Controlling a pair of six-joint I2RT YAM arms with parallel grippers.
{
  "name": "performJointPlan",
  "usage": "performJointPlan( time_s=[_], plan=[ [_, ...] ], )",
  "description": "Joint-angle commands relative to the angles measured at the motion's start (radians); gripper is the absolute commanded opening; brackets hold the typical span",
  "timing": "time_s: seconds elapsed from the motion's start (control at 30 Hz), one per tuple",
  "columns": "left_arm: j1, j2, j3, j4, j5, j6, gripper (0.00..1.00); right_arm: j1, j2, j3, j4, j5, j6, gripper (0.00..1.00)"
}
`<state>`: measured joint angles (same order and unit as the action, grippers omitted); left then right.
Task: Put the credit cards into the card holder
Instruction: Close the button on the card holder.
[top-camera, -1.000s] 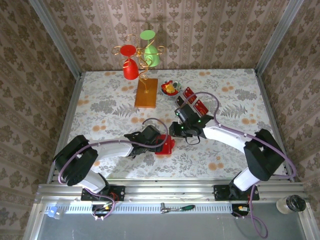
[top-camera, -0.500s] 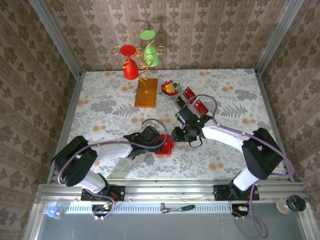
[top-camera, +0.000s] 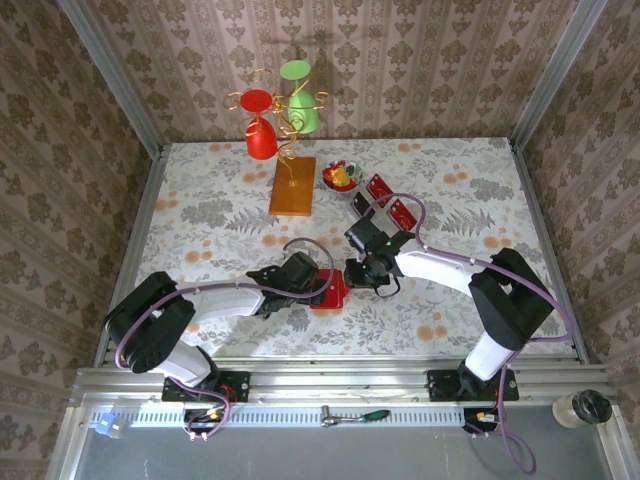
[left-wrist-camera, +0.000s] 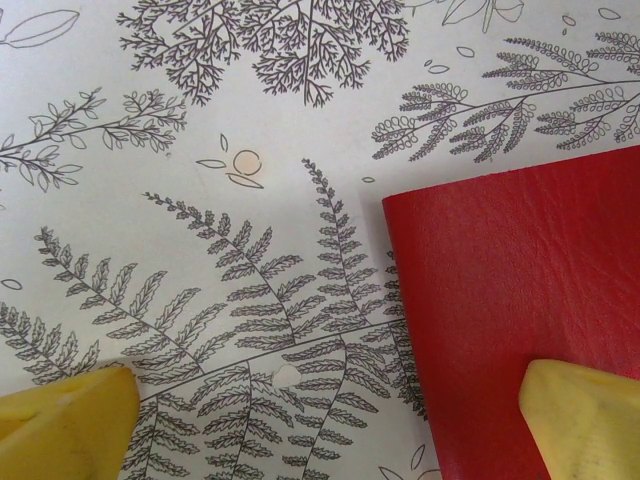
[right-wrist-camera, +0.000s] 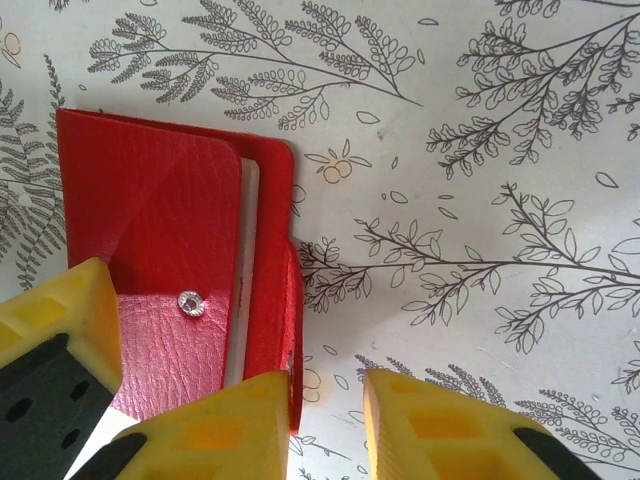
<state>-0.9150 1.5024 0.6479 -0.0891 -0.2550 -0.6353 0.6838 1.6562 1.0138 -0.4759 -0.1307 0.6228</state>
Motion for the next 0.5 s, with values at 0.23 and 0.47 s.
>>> performJointPlan(
  time_s=[0.23, 0.47],
  plan=[
    [-0.009, 0.017, -0.033, -0.032, 0.02, -0.01, 1.0, 0.003, 0.004, 0.038, -0.025, -0.005, -0.017, 0.17],
    [-0.009, 0.015, -0.032, -0.031, 0.021, -0.01, 1.0, 0.003, 0.016, 0.033, -0.002, -0.034, -0.011, 0.15]
  ],
)
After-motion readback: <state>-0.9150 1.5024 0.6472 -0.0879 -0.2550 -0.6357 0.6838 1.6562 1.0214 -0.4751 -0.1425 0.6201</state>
